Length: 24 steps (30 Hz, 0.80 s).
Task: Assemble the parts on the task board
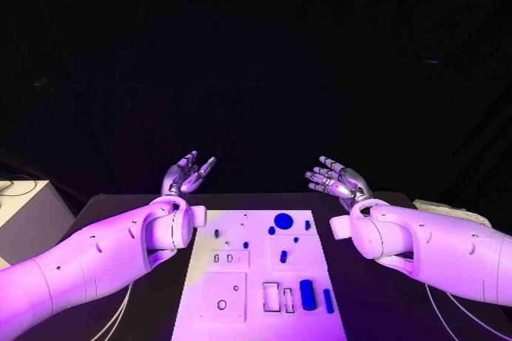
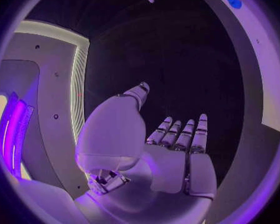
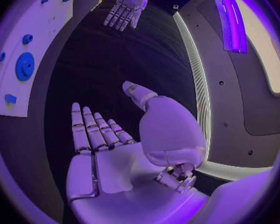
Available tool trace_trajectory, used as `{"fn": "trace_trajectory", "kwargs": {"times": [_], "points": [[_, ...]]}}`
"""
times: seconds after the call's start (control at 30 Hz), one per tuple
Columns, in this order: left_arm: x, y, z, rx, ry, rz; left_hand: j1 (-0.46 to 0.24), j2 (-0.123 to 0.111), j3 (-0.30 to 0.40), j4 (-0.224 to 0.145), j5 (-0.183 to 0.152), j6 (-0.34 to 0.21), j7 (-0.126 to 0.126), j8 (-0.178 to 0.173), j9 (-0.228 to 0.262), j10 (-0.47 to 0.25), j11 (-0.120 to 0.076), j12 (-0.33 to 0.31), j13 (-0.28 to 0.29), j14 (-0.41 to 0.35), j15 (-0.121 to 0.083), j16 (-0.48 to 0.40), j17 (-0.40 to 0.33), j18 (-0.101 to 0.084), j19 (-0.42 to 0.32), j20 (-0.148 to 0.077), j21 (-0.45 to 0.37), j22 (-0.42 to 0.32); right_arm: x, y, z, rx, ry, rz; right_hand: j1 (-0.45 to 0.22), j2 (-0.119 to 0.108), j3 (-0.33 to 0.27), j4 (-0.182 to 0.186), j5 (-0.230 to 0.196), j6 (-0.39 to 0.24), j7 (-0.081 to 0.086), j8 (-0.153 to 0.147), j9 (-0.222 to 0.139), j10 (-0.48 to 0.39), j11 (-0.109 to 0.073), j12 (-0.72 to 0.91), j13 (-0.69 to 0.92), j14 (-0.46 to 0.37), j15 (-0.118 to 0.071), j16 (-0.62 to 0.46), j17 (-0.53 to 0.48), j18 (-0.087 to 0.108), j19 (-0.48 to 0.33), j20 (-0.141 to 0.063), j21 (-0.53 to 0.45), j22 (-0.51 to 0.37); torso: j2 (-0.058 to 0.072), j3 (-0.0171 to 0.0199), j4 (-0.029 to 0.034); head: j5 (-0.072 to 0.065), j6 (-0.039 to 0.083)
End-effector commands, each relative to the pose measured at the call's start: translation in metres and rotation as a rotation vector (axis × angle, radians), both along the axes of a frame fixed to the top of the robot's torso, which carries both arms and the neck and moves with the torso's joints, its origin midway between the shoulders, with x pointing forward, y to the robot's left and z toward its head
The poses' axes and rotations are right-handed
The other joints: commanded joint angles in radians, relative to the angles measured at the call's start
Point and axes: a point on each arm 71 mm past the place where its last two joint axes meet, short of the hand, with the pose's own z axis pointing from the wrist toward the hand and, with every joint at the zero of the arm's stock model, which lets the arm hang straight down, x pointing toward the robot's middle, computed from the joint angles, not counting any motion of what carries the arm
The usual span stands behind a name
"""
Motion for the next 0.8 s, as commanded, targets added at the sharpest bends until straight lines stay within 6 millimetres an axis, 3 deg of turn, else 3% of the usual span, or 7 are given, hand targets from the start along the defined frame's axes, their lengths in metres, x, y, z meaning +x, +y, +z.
{"fn": "trace_trajectory", "kwargs": {"times": [0.03,0.2,0.23,0.3,0.43,0.63,0.8], "points": [[0.006,-0.006,0.001,-0.002,-0.016,-0.111,0.046,0.003,0.017,0.003,0.005,0.025,0.051,0.007,0.004,0.035,0.009,0.010,0.005,0.022,0.017,0.008,0.005,0.027,0.017,0.009,0.007,0.003,0.002,0.007,0.000,-0.001,0.025,0.172,0.061,0.007,0.022,-0.023,0.003,0.118,0.159,0.033,0.028,0.153,-0.007,0.020,0.012,0.244,-0.022,0.052,0.031,0.047,0.231,0.004,0.067,0.024,0.000,-0.0001,0.0001,0.000,0.000],[0.009,-0.005,0.001,-0.001,-0.017,-0.114,0.045,0.010,0.021,-0.004,0.004,0.122,0.084,0.031,0.020,0.196,0.053,0.027,0.017,0.250,0.019,0.063,0.041,0.034,0.225,0.012,0.062,0.029,0.005,0.005,0.000,-0.012,0.030,0.194,0.104,0.002,0.024,-0.053,-0.010,0.287,0.145,0.080,0.065,0.408,-0.030,0.041,0.024,0.376,-0.048,0.075,0.043,0.071,0.276,0.004,0.065,0.008,0.000,-0.0001,0.0001,0.000,0.000],[0.004,0.009,0.003,-0.011,-0.015,-0.150,0.045,0.011,0.022,-0.005,0.004,0.143,0.089,0.037,0.024,0.227,0.059,0.031,0.019,0.285,0.013,0.072,0.046,0.039,0.273,0.011,0.074,0.034,0.008,-0.011,0.009,-0.298,-0.180,0.219,0.112,0.001,0.026,-0.059,-0.012,0.333,0.140,0.093,0.075,0.462,-0.035,0.042,0.026,0.394,-0.054,0.078,0.044,0.076,0.289,0.003,0.066,0.006,0.005,-0.0080,0.0034,-0.007,-0.024],[0.003,0.011,0.005,-0.017,-0.018,-0.166,0.044,0.015,0.032,-0.008,0.003,0.272,0.090,0.075,0.049,0.532,0.095,0.090,0.046,0.541,-0.029,0.152,0.093,0.081,0.441,0.009,0.133,0.055,0.009,-0.012,0.011,-0.361,-0.223,0.225,0.125,-0.002,0.030,-0.068,-0.013,0.411,0.132,0.114,0.089,0.519,-0.045,0.045,0.028,0.427,-0.063,0.084,0.047,0.082,0.313,-0.001,0.070,0.006,0.006,-0.0095,0.0005,-0.007,-0.027],[-0.001,0.015,0.008,-0.011,-0.027,-0.206,0.038,0.014,0.039,0.011,0.001,0.573,0.099,0.175,0.108,0.802,0.043,0.150,0.057,0.747,-0.092,0.245,0.165,0.111,0.575,-0.018,0.196,0.069,0.009,-0.010,0.014,-0.508,-0.312,0.282,0.133,-0.015,0.049,-0.080,-0.018,0.597,0.114,0.163,0.119,0.619,-0.070,0.052,0.026,0.513,-0.092,0.106,0.055,0.084,0.377,-0.026,0.088,0.007,0.012,-0.0095,-0.0012,-0.005,-0.034],[-0.008,0.016,0.019,-0.006,-0.041,-0.266,0.094,-0.020,0.162,-0.024,0.007,0.646,0.068,0.210,0.138,0.928,0.001,0.122,0.049,0.892,-0.146,0.316,0.280,0.108,0.709,-0.081,0.271,0.092,0.008,-0.005,0.017,-0.672,-0.393,0.363,0.154,-0.027,0.061,-0.091,-0.013,0.700,0.083,0.192,0.125,0.744,-0.108,0.050,0.029,0.637,-0.140,0.143,0.084,0.082,0.475,-0.075,0.149,0.033,0.025,-0.0076,-0.0005,-0.009,-0.035],[-0.016,0.016,0.029,-0.018,-0.045,-0.312,0.079,-0.049,0.223,-0.055,0.006,0.666,0.056,0.218,0.156,0.995,-0.021,0.113,0.052,1.002,-0.183,0.421,0.391,0.106,0.797,-0.126,0.362,0.136,0.007,0.003,0.020,-0.830,-0.410,0.415,0.176,-0.031,-0.008,-0.101,0.001,0.756,0.050,0.191,0.130,0.829,-0.148,0.034,0.027,0.838,-0.212,0.240,0.169,0.075,0.601,-0.156,0.345,0.148,0.041,-0.0040,0.0001,-0.007,-0.036]]}}
